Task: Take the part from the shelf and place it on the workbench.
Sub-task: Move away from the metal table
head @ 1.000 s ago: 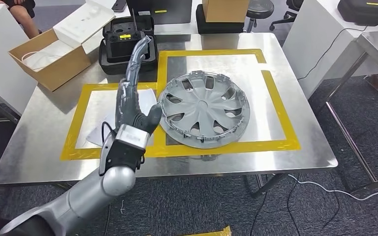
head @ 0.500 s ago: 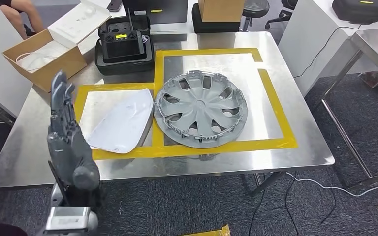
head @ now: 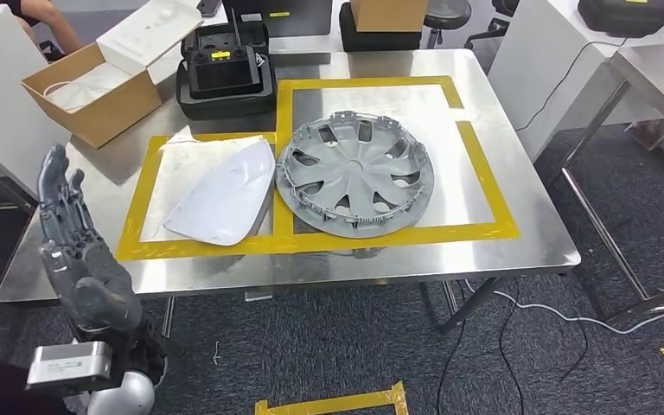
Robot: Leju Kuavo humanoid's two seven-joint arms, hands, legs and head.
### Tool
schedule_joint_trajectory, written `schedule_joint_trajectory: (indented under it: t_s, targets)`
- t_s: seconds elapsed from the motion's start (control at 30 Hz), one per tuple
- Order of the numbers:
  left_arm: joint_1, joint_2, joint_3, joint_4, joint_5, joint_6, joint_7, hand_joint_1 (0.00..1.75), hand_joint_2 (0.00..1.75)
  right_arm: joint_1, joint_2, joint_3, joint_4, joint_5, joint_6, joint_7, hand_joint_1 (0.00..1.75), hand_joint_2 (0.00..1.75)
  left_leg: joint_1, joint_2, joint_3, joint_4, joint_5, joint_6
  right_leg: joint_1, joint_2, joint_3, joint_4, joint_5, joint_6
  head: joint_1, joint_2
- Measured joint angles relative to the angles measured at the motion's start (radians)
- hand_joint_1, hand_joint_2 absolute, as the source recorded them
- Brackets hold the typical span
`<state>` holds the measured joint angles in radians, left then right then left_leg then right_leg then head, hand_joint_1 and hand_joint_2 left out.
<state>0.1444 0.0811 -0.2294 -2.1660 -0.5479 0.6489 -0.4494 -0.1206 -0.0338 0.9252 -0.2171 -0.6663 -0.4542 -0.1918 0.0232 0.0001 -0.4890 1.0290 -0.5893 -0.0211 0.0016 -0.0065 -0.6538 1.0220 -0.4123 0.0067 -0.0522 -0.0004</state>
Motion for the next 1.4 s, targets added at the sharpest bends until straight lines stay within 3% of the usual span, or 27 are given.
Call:
schedule_joint_trajectory:
  t_s: [0.07,0.13,0.2,0.27,0.3,0.33,0.4,0.47,0.53,0.57,0.63,0.67,0.73,0.8,0.83,0.87,0.9,0.93,0.97,1.03,1.13,1.17,1.23,1.3,1.33,1.37,1.4]
  targets:
    - [0.006,-0.014,0.01,0.009,0.009,0.0,-0.012,0.0,0.0,0.003,-0.001,-0.005,0.0,-0.003,-0.001,-0.001,0.0,0.0,-0.003,-0.001,-0.008,0.002,0.017,0.017,-0.003,0.002,0.0,-0.007,0.015,0.009,0.004,0.0]
    - [0.008,-0.026,0.017,0.019,0.012,0.0,-0.015,0.0,0.0,0.008,0.0,-0.01,0.0,-0.004,-0.001,-0.002,0.0,0.0,-0.004,-0.002,-0.022,0.0,0.037,0.032,-0.007,0.002,-0.009,0.006,-0.006,0.019,0.008,0.0]
    - [0.009,-0.038,0.025,0.027,0.013,0.0,-0.016,0.0,0.0,0.011,0.0,-0.012,0.0,-0.004,-0.001,-0.003,0.0,0.0,-0.004,-0.003,-0.046,0.0,0.059,0.042,-0.009,0.002,-0.037,0.099,-0.101,0.028,0.011,0.0]
    - [0.01,-0.047,0.03,0.033,0.012,0.0,-0.012,0.0,0.0,0.011,0.0,-0.013,0.0,-0.004,-0.001,-0.003,0.0,0.0,-0.007,-0.006,-0.072,0.001,0.079,0.046,-0.009,0.003,-0.065,0.233,-0.195,0.032,0.013,0.0]
    - [0.01,-0.05,0.031,0.037,0.012,0.0,-0.01,0.0,0.0,0.011,0.0,-0.013,0.0,-0.004,-0.001,-0.004,0.0,0.0,-0.009,-0.006,-0.085,0.001,0.088,0.047,-0.009,0.003,-0.065,0.275,-0.213,0.031,0.014,0.0]
    - [0.011,-0.052,0.032,0.04,0.012,0.0,-0.006,0.0,0.0,0.011,0.0,-0.013,0.0,-0.004,-0.001,-0.004,0.0,0.0,-0.012,-0.007,-0.096,0.001,0.097,0.047,-0.009,0.003,-0.049,0.284,-0.211,0.027,0.014,0.0]
    - [0.011,-0.055,0.033,0.047,0.017,0.0,0.001,0.0,0.0,0.01,0.0,-0.013,0.0,-0.004,-0.001,-0.004,0.0,0.0,-0.018,-0.007,-0.116,0.002,0.113,0.046,-0.005,0.005,0.031,0.199,-0.172,0.011,0.013,0.0]
    - [0.01,-0.056,0.034,0.052,0.027,0.0,0.006,0.0,0.0,0.007,-0.002,-0.013,0.0,-0.007,-0.004,-0.008,0.0,0.0,-0.022,-0.006,-0.129,0.001,0.128,0.042,0.006,0.005,0.14,0.039,-0.149,-0.013,0.012,0.0]
    - [0.009,-0.056,0.034,0.058,0.036,0.0,0.007,0.0,0.0,0.003,-0.005,-0.014,0.0,-0.012,-0.01,-0.016,0.0,0.0,-0.019,-0.002,-0.133,-0.003,0.144,0.032,0.017,0.005,0.189,-0.046,-0.143,-0.024,0.012,0.0]
    - [0.009,-0.056,0.034,0.061,0.039,0.0,0.007,0.0,0.0,0.002,-0.006,-0.014,0.0,-0.014,-0.011,-0.02,0.0,0.0,-0.016,-0.001,-0.134,-0.006,0.152,0.026,0.02,0.004,0.188,-0.05,-0.136,-0.024,0.013,0.0]
    - [0.009,-0.056,0.034,0.067,0.045,0.0,0.008,0.0,0.0,0.001,-0.007,-0.016,0.0,-0.017,-0.013,-0.027,0.0,0.0,-0.014,0.0,-0.138,-0.012,0.159,0.015,0.019,0.001,0.182,-0.068,-0.11,-0.03,0.013,0.0]
    - [0.009,-0.056,0.034,0.07,0.048,0.0,0.01,0.0,0.0,0.0,-0.007,-0.018,0.0,-0.017,-0.014,-0.029,0.0,0.0,-0.014,-0.001,-0.144,-0.002,0.139,0.01,0.017,-0.001,0.176,-0.078,-0.095,-0.034,0.012,0.0]
    - [0.009,-0.055,0.034,0.076,0.057,0.0,0.015,0.0,0.0,0.0,-0.008,-0.02,0.0,-0.02,-0.016,-0.031,0.0,0.0,-0.013,-0.002,-0.17,0.073,0.052,0.002,0.013,-0.006,0.154,-0.091,-0.065,-0.038,0.008,0.0]
    - [0.008,-0.054,0.034,0.083,0.064,0.0,0.021,0.0,0.0,-0.001,-0.009,-0.021,0.0,-0.028,-0.017,-0.036,0.0,0.0,-0.011,-0.002,-0.196,0.194,-0.028,-0.006,0.013,-0.007,0.123,-0.09,-0.042,-0.039,0.006,0.0]
    - [0.007,-0.052,0.034,0.087,0.066,0.0,0.023,0.0,0.0,-0.001,-0.009,-0.022,0.0,-0.032,-0.017,-0.041,0.0,0.0,-0.01,-0.002,-0.195,0.232,-0.033,-0.01,0.012,-0.007,0.107,-0.087,-0.031,-0.037,0.006,0.0]
    - [0.006,-0.05,0.033,0.091,0.066,0.0,0.025,0.0,0.0,-0.001,-0.009,-0.024,0.0,-0.035,-0.017,-0.044,0.0,0.0,-0.009,-0.002,-0.18,0.242,-0.017,-0.014,0.011,-0.008,0.089,-0.082,-0.021,-0.034,0.006,0.0]
    - [0.005,-0.049,0.033,0.095,0.066,0.0,0.027,0.0,0.0,-0.002,-0.009,-0.025,0.0,-0.037,-0.017,-0.046,0.0,0.0,-0.007,-0.001,-0.152,0.221,0.01,-0.018,0.009,-0.008,0.072,-0.076,-0.013,-0.031,0.006,0.0]
    - [0.003,-0.047,0.033,0.098,0.066,0.0,0.028,0.0,0.0,-0.003,-0.009,-0.027,0.0,-0.037,-0.017,-0.047,0.0,0.0,-0.003,0.001,-0.103,0.165,0.035,-0.022,0.007,-0.008,0.052,-0.064,-0.006,-0.026,0.006,0.0]
    - [0.0,-0.047,0.033,0.1,0.065,0.0,0.028,0.0,0.0,-0.004,-0.01,-0.029,0.0,-0.037,-0.018,-0.047,0.0,0.0,-0.002,0.002,-0.053,0.098,0.038,-0.026,0.005,-0.007,0.035,-0.051,-0.001,-0.02,0.004,0.0]
    - [-0.005,-0.047,0.033,0.104,0.064,0.0,0.028,0.0,0.0,-0.006,-0.013,-0.032,0.0,-0.036,-0.021,-0.047,0.0,0.0,-0.003,0.003,0.015,-0.002,0.019,-0.017,0.004,-0.004,0.012,-0.024,0.006,-0.009,0.001,0.0]
    - [-0.005,-0.046,0.035,0.107,0.083,0.0,0.025,0.0,0.0,-0.005,-0.016,-0.037,0.0,-0.038,-0.029,-0.052,0.0,0.0,-0.007,0.002,0.011,-0.016,0.017,0.017,0.003,-0.003,0.006,-0.016,0.018,0.003,0.003,0.0]
    - [-0.004,-0.045,0.035,0.109,0.093,0.0,0.022,0.0,0.0,-0.004,-0.017,-0.038,0.0,-0.038,-0.031,-0.056,0.0,0.0,-0.006,0.001,0.006,-0.016,0.023,0.026,0.001,-0.003,0.002,-0.012,0.011,0.008,0.004,0.0]
    - [-0.004,-0.045,0.035,0.112,0.105,0.0,0.017,0.0,0.0,-0.004,-0.019,-0.038,0.0,-0.038,-0.033,-0.061,0.0,0.0,-0.004,-0.001,-0.012,-0.018,0.041,0.039,-0.002,-0.002,-0.021,0.055,-0.06,0.019,0.007,0.0]
    - [-0.004,-0.045,0.036,0.115,0.101,0.0,0.018,0.0,0.0,-0.004,-0.023,-0.038,0.0,-0.04,-0.034,-0.06,0.0,0.0,-0.005,-0.003,-0.034,-0.017,0.059,0.044,-0.003,-0.002,-0.062,0.195,-0.16,0.028,0.01,0.0]
    - [-0.003,-0.045,0.036,0.117,0.094,0.0,0.022,0.0,0.0,-0.003,-0.025,-0.038,0.0,-0.045,-0.033,-0.059,0.0,0.0,-0.006,-0.002,-0.044,-0.017,0.067,0.045,-0.004,-0.001,-0.074,0.252,-0.185,0.029,0.012,0.0]
    - [-0.002,-0.045,0.036,0.119,0.086,0.0,0.027,0.0,0.0,-0.002,-0.028,-0.039,0.0,-0.054,-0.032,-0.058,0.0,0.0,-0.007,0.0,-0.053,-0.016,0.073,0.045,-0.003,-0.001,-0.072,0.282,-0.194,0.028,0.012,0.0]
    - [-0.001,-0.045,0.036,0.12,0.08,0.0,0.033,0.0,0.0,-0.002,-0.029,-0.041,0.0,-0.065,-0.03,-0.058,0.0,0.0,-0.008,0.003,-0.059,-0.016,0.078,0.044,-0.003,-0.001,-0.053,0.272,-0.184,0.024,0.012,0.0]
